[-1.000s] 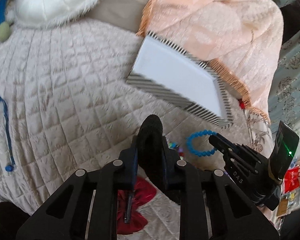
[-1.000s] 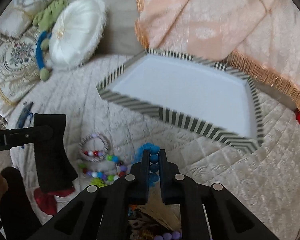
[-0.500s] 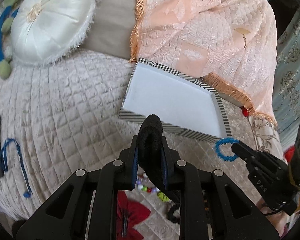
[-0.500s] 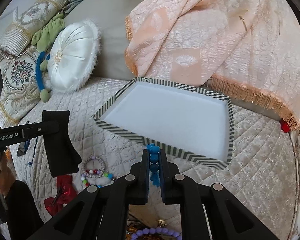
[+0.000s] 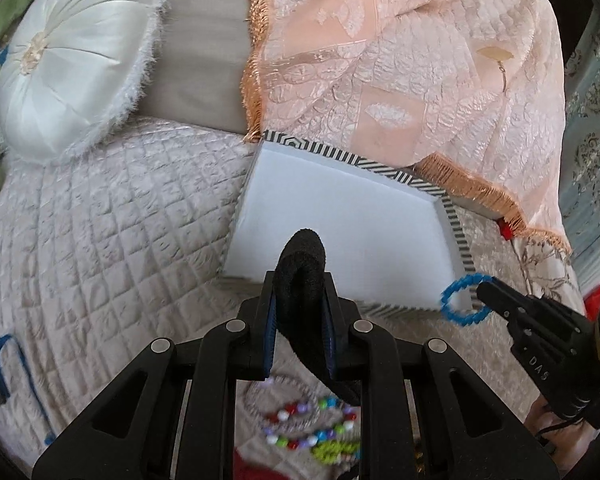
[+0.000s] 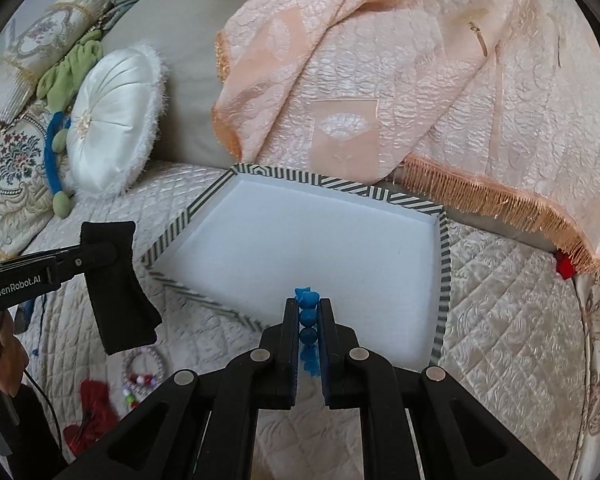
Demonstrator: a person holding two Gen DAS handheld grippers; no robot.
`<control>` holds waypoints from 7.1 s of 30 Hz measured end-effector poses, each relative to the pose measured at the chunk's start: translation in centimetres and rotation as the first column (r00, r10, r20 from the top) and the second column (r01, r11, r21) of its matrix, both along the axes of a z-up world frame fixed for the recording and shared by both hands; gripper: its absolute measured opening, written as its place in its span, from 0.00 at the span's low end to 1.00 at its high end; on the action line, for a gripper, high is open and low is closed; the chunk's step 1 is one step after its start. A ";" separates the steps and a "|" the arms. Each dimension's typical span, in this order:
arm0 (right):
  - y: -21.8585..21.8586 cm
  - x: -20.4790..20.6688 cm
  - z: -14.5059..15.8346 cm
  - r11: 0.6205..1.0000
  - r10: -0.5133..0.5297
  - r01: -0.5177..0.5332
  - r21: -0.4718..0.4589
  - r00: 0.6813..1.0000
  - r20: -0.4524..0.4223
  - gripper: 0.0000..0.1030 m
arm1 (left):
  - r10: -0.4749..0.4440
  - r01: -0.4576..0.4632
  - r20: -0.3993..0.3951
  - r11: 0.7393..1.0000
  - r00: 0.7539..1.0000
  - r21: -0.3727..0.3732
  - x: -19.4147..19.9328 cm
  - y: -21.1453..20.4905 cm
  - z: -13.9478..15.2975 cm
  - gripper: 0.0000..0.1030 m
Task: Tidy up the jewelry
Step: 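Carry both items into the striped tray and open both tools to release, then withdraw both tools from the tray back over the jewelry pile, then grasp the red bow with the left tool while the right tool grasps the purple bead bracelet, then carry the red bow and purple bracelet into the tray and open both tools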
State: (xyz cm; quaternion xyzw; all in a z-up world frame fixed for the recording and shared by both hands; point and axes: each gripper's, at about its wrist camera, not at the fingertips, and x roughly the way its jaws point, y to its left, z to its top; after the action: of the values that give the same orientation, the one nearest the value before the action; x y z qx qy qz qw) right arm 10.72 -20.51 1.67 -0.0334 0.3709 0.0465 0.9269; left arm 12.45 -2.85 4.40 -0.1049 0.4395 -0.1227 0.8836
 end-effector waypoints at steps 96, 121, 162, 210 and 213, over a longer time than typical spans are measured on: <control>-2.2 -18.0 -0.4 0.980 -0.096 0.102 0.171 0.995 -0.041 0.44 | 0.011 -0.035 0.109 0.975 0.994 0.218 -14.7 0.1 1.1 0.64; -1.7 -18.9 -1.4 0.986 -0.085 0.097 0.137 0.992 -0.091 0.46 | 0.033 -0.048 0.074 0.975 0.997 0.217 -16.6 1.7 -0.2 0.64; -5.0 -13.3 -7.3 0.988 -0.016 0.045 0.146 0.981 -0.193 0.12 | -0.056 0.081 -0.198 0.989 0.979 0.121 -14.5 1.5 -9.1 0.51; -4.4 -12.3 3.4 0.988 0.011 -0.015 0.154 0.999 0.030 0.08 | -0.097 0.079 0.070 0.971 0.993 0.226 -8.6 -3.9 0.9 0.19; -4.7 -11.4 3.4 0.988 0.010 -0.015 0.156 0.999 0.030 0.08 | -0.098 0.079 0.072 0.970 0.993 0.232 -7.5 -4.6 0.9 0.19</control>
State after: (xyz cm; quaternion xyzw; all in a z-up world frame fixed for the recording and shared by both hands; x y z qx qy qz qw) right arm -0.69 -25.16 5.06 0.0364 0.3524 0.0809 0.9316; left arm 4.96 -7.45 5.33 0.0223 0.4177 -0.1151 0.9010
